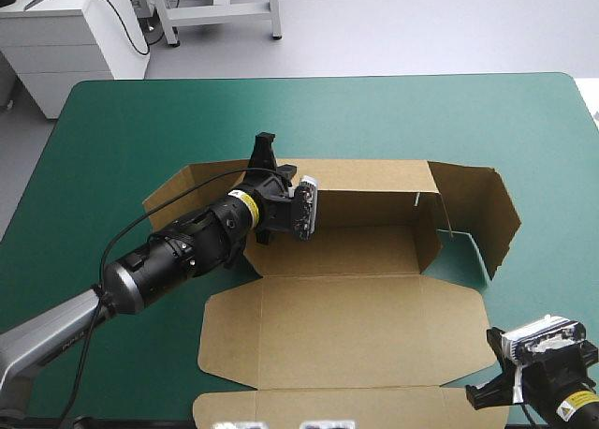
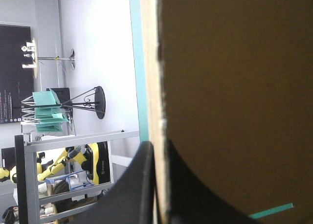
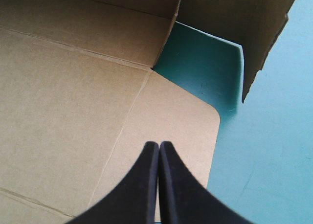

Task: Fold the box

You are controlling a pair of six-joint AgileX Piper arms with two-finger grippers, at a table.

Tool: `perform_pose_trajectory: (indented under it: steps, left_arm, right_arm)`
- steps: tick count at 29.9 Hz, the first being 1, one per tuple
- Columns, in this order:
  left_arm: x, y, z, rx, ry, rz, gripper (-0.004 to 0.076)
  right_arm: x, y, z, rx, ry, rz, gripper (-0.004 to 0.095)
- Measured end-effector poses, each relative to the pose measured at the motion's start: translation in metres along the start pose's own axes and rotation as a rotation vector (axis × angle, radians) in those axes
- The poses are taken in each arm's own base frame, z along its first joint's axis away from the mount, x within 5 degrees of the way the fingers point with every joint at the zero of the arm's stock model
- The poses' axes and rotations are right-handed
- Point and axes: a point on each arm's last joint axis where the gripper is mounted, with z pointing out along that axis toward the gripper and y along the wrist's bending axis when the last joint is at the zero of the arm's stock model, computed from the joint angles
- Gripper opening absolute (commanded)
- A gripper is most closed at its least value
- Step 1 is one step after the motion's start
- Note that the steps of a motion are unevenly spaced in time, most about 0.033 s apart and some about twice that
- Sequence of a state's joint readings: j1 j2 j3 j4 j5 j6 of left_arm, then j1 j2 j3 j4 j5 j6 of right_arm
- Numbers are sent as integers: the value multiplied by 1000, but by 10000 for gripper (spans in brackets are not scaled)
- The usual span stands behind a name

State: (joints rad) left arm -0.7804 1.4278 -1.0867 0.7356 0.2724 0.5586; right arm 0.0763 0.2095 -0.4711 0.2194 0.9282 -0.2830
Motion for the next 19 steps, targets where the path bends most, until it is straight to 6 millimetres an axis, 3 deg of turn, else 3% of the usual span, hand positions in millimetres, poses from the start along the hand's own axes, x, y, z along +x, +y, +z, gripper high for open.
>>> perform_pose_trajectory:
  steps: [5,10,19]
  left_arm:
    - [0,0,0,-1,-2,-4,-9]
    - [0,0,0,0,1,-22,-9]
    - [1,-1,0,1,14,-57,-9]
  right_arm:
    - [-2,-1,0,7,-24,-31,-20]
    - [-18,-2,-9,29,-137,-14,-18]
    - [-77,-8,-21,22,-177,48,-18]
